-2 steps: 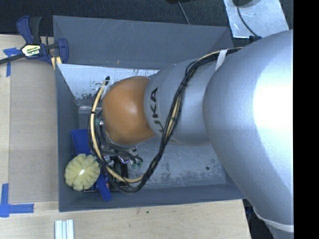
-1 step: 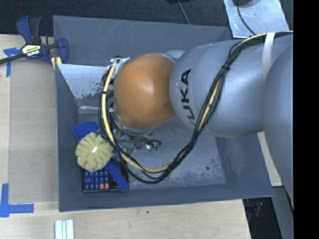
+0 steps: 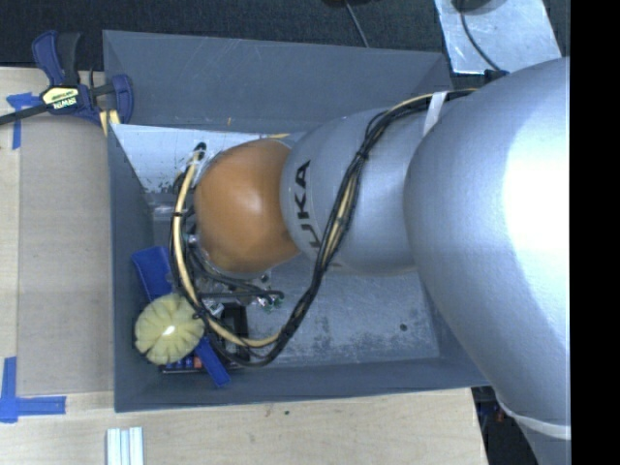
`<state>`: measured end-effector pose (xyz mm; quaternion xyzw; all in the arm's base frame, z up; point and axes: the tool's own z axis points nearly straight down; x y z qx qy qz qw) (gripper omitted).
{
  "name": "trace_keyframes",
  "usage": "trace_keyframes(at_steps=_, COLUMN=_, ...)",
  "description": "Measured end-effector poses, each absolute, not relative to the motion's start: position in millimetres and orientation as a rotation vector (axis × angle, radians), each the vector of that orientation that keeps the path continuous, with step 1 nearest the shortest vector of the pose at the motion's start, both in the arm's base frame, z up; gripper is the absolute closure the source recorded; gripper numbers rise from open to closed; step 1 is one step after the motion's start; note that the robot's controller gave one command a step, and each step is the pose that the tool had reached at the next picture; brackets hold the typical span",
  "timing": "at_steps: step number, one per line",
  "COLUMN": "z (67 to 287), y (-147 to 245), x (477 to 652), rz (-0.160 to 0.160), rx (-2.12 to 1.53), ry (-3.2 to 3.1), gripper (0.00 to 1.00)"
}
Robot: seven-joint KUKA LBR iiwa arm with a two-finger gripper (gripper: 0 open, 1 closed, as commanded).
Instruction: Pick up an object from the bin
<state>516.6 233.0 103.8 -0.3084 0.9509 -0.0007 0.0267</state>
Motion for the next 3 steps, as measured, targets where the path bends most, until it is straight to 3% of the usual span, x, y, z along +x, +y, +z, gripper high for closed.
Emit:
trace_keyframes(at_steps=1, z=132.8, y=235.5, x=520.6, rz=-0.011, rx=-1.191, ry=2.846, gripper=1.0)
trace_keyframes(at_steps=2, z=76.3, y=231.6, x=520.3, rz=-0.012, rx=-1.223, ry=2.82, gripper=1.0)
trace_keyframes(at_steps=3, z=196.1, y=230.5, x=523.9, rz=-0.008, rx=-1.19, ry=2.844, gripper=1.0)
